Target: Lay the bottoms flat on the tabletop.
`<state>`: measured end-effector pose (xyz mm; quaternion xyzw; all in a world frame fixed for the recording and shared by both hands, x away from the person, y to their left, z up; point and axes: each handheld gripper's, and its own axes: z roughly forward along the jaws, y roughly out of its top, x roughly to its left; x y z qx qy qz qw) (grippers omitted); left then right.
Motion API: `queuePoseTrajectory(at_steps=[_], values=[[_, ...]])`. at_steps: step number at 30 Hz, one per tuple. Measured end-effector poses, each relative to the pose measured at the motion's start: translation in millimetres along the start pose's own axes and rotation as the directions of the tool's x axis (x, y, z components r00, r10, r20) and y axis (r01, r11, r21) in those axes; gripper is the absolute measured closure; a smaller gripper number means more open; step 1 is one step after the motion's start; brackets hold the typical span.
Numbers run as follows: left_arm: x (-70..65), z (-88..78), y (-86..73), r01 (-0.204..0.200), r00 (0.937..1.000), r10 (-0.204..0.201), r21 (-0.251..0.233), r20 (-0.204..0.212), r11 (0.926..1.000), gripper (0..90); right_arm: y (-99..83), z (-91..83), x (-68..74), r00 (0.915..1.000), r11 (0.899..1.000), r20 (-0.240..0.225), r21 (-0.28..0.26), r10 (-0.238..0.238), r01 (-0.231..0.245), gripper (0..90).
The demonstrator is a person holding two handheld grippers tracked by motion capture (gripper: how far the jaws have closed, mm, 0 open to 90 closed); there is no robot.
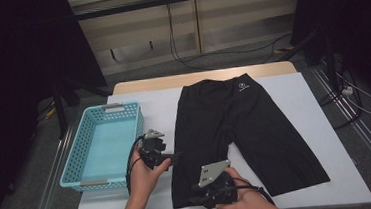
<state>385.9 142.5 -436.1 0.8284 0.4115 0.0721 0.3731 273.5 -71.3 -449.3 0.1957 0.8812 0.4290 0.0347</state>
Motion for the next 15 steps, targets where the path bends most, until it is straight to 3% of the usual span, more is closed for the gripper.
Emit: queuePoseTrajectory(at_steps=[4,8,15], values=[[1.7,1.5,-1.3,0.004,0.9999,-0.004,0.001,-0.011,1.0000,21.2,-1.8,-14.6,-14.1,0.9973,0.999,0.061,-0.032,0.041,-0.039,48.9],[3.2,1.9,-1.6,0.006,0.9997,-0.006,-0.012,-0.022,0.9999,22.6,-7.0,-27.1,-30.7,0.9861,0.994,0.136,-0.055,0.096,-0.090,37.7],[2.1,2.8,-0.2,0.006,1.0000,-0.006,-0.006,-0.006,1.0000,18.7,-17.0,-44.4,-58.5,0.9444,0.978,0.259,-0.109,0.202,-0.179,23.9]])
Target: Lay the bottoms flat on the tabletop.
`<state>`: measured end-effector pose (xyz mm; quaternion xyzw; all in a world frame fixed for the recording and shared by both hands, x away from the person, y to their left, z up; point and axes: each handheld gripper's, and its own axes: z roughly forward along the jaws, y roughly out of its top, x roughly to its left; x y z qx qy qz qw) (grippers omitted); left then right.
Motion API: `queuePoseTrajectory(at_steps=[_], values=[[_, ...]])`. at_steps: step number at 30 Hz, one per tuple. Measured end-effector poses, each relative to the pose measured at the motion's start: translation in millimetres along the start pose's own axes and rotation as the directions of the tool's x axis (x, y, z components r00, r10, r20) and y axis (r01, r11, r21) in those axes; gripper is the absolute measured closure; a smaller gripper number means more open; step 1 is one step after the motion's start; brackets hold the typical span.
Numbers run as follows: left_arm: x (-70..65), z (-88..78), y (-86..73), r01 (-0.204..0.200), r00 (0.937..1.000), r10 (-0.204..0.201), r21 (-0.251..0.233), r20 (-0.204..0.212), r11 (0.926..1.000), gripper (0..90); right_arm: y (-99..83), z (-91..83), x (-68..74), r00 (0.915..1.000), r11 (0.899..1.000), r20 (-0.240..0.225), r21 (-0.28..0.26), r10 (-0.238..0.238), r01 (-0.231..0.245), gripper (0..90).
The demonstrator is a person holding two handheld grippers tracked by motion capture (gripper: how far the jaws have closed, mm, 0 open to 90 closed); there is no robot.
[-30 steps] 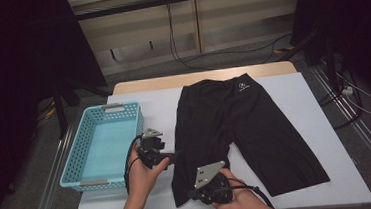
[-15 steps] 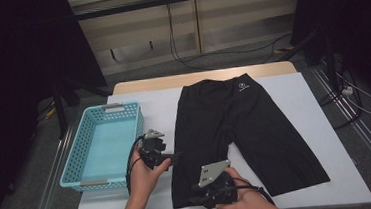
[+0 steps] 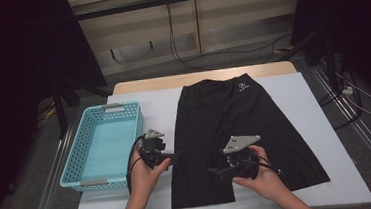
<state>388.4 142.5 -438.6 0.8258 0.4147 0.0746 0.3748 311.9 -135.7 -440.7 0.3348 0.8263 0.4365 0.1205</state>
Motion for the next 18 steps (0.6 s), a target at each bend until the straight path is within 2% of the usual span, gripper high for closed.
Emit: queuePoseTrajectory(at_steps=[3,6,9,18], values=[[-0.1,0.2,-0.1,-0.007,1.0000,0.007,-0.002,0.000,1.0000,17.9,-0.8,-4.9,-12.8,0.9979,0.999,0.047,-0.015,0.044,-0.043,20.4],[-0.4,-0.7,0.0,-0.007,1.0000,0.007,0.001,0.004,1.0000,17.6,-0.9,-9.5,-21.5,0.9947,0.998,0.080,-0.027,0.065,-0.063,19.5],[-0.9,-1.2,-0.1,-0.003,1.0000,0.003,-0.004,0.007,1.0000,17.2,-2.2,-12.0,-26.2,0.9925,0.996,0.090,-0.031,0.082,-0.079,18.3],[-2.7,-1.8,-1.9,-0.009,0.9999,0.009,0.004,0.013,0.9999,16.1,-4.9,-14.3,-28.4,0.9882,0.995,0.116,-0.032,0.099,-0.096,16.3]])
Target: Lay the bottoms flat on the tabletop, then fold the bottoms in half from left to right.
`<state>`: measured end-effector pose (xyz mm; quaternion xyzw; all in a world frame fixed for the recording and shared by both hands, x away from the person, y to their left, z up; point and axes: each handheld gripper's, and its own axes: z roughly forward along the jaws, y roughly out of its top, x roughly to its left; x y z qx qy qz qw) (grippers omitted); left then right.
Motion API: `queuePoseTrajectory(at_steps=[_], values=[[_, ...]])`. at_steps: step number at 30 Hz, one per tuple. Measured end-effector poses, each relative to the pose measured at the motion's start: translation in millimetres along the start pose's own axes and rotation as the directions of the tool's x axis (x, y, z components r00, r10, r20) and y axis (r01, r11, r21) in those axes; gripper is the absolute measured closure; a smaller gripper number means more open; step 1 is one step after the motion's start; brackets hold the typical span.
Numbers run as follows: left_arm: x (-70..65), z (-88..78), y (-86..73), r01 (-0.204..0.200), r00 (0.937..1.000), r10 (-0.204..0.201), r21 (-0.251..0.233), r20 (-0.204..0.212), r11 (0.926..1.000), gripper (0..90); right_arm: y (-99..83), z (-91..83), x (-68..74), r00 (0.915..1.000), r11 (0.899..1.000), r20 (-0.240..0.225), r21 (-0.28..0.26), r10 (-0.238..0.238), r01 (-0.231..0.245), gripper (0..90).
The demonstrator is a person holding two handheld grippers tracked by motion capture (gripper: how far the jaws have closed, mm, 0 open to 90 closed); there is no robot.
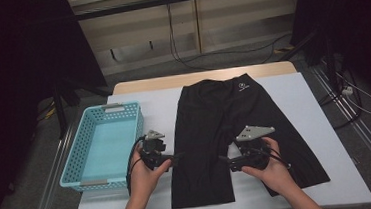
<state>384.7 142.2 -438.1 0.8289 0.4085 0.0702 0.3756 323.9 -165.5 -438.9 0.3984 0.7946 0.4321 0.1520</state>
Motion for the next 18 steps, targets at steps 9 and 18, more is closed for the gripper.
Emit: queuePoseTrajectory(at_steps=[9,18], values=[[-0.8,-0.3,-0.6,-0.005,1.0000,0.005,-0.002,-0.006,1.0000,15.5,0.4,0.6,-3.5,0.9997,1.000,0.022,-0.015,0.012,-0.012,14.2],[-1.4,1.2,-3.5,-0.004,1.0000,0.004,0.012,-0.009,0.9999,15.5,0.3,1.3,-5.1,0.9997,1.000,0.022,-0.016,0.013,-0.012,12.8]])
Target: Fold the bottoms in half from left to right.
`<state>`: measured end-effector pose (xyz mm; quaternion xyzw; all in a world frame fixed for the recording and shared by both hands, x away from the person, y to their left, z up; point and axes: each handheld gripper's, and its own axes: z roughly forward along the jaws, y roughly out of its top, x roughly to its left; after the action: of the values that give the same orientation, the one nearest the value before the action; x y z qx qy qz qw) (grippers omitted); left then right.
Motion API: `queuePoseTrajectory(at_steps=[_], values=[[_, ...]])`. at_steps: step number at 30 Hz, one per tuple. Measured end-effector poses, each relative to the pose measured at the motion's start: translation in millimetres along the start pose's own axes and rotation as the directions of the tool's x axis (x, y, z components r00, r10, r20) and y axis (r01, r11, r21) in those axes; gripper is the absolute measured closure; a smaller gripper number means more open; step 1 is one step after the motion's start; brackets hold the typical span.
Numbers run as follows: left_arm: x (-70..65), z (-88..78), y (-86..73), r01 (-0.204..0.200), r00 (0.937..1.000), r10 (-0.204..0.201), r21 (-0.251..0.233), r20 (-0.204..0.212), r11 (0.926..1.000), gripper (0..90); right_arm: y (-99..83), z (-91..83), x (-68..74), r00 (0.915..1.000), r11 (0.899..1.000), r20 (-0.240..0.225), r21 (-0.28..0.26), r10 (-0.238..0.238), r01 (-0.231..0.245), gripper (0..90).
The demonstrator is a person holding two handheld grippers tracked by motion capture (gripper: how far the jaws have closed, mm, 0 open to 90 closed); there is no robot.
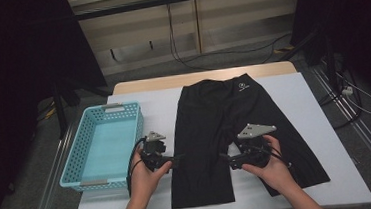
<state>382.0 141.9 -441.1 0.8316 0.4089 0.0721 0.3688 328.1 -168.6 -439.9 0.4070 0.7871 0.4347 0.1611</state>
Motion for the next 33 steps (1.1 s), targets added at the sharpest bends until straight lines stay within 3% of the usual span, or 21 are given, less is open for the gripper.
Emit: queuePoseTrajectory(at_steps=[5,8,11,16,22,25,30,33], values=[[-1.7,2.6,0.4,-0.017,0.9998,0.017,0.001,-0.006,0.9998,14.1,-0.8,0.2,-0.8,1.0000,1.000,-0.003,0.008,0.002,-0.002,12.3],[-2.3,3.6,-0.4,-0.033,0.9989,0.033,0.000,-0.033,0.9994,14.6,-0.6,-1.0,-1.4,1.0000,1.000,-0.002,0.002,0.004,-0.004,12.3],[-4.2,3.0,-0.5,-0.013,0.9980,0.013,-0.008,-0.062,0.9999,20.5,-1.1,-2.2,-1.4,1.0000,1.000,-0.002,0.001,0.008,-0.008,12.3],[-9.6,6.3,-2.2,-0.057,0.9932,0.058,0.012,-0.101,0.9983,21.0,-2.1,-3.3,-0.1,0.9999,1.000,-0.011,-0.001,0.004,-0.004,12.4],[-8.9,10.4,-3.6,-0.071,0.9900,0.075,0.038,-0.119,0.9967,20.3,-1.8,-5.0,-0.3,0.9999,1.000,-0.011,-0.009,0.004,-0.005,12.7],[-7.2,11.5,-4.7,-0.048,0.9883,0.052,0.029,-0.143,0.9984,20.6,-1.0,-6.9,-0.4,0.9999,1.000,-0.013,-0.017,0.004,-0.004,12.8],[-7.7,13.9,-6.5,-0.069,0.9840,0.075,0.045,-0.161,0.9966,24.1,-0.7,-6.3,0.6,0.9999,1.000,-0.012,-0.015,-0.002,0.001,12.8],[-10.6,14.3,-7.6,-0.061,0.9844,0.067,0.038,-0.163,0.9974,25.2,0.0,-5.7,0.7,0.9999,1.000,-0.011,-0.017,-0.002,0.002,12.9]])
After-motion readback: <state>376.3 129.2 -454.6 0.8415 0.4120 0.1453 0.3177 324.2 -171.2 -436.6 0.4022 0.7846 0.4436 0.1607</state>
